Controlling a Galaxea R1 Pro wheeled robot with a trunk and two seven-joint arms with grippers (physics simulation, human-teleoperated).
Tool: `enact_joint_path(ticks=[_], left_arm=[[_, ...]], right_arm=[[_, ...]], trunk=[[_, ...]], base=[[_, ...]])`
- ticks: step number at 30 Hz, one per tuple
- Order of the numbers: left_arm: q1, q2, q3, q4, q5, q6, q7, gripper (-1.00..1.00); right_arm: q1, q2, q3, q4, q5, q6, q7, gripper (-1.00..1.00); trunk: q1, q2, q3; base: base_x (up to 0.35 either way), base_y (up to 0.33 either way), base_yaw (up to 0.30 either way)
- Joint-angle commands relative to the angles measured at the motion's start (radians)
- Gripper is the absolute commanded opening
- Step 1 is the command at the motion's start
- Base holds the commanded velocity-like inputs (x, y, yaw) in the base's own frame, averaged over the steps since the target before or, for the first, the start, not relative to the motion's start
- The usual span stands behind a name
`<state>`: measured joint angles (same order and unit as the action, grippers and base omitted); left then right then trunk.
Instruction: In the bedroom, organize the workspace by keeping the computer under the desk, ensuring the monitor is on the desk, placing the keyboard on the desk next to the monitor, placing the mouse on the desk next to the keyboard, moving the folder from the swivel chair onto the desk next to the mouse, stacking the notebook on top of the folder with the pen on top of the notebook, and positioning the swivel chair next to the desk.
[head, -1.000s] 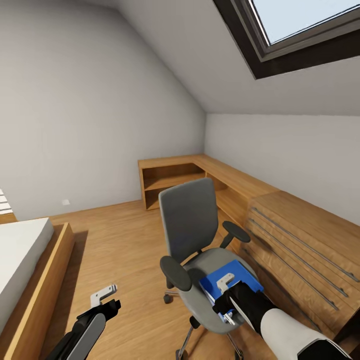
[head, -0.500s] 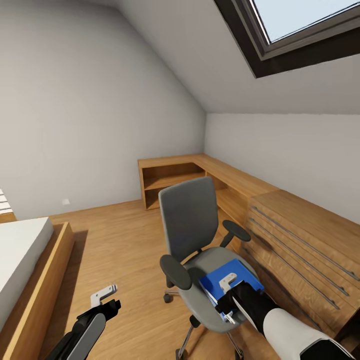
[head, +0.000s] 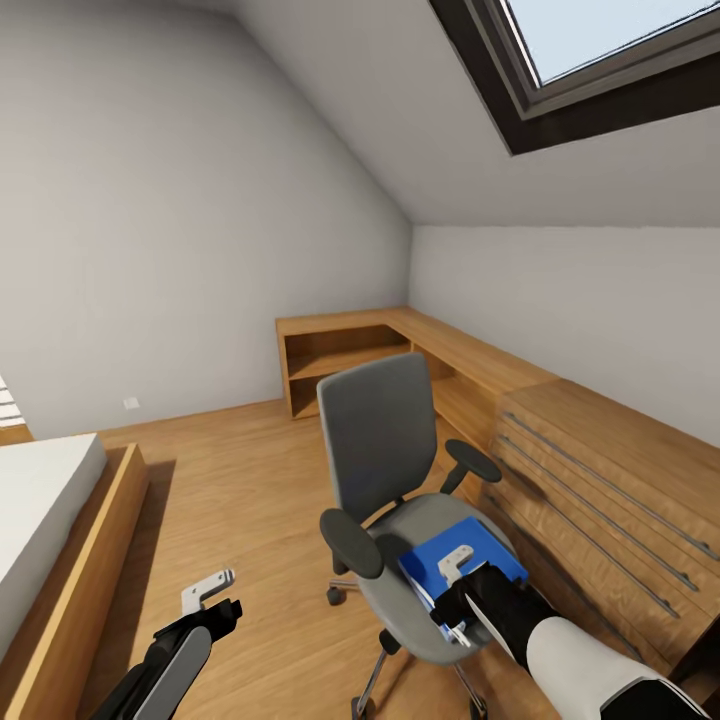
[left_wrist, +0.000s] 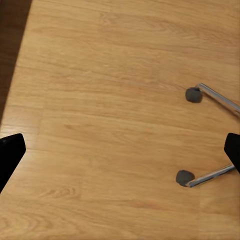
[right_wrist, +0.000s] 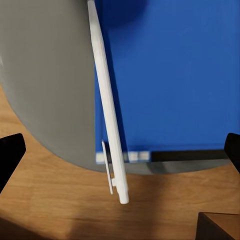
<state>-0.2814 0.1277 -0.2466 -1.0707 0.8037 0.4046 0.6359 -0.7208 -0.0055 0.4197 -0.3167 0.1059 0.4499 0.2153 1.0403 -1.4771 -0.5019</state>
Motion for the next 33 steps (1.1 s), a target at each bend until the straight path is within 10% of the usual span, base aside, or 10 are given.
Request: enact_joint_path(ticks=[1, 33], left_arm=[[-0.001, 0.001, -0.003, -0.002, 0.006, 0.001, 0.008, 1.0], [-0.001, 0.001, -0.004, -0.002, 0.001, 0.0, 0.009, 1.0]], right_arm=[[0.0, -0.001, 0.001, -0.003, 0.011, 0.005, 0.007, 1.0], [0.0, 0.001, 0.001, -0.002, 0.011, 0.004, 0.007, 1.0]], trunk=[[0.004, -0.008, -0.004], [0.065, -0.12, -0.054]], base=[[0.0, 0.0, 0.0], [0.0, 0.0, 0.0]])
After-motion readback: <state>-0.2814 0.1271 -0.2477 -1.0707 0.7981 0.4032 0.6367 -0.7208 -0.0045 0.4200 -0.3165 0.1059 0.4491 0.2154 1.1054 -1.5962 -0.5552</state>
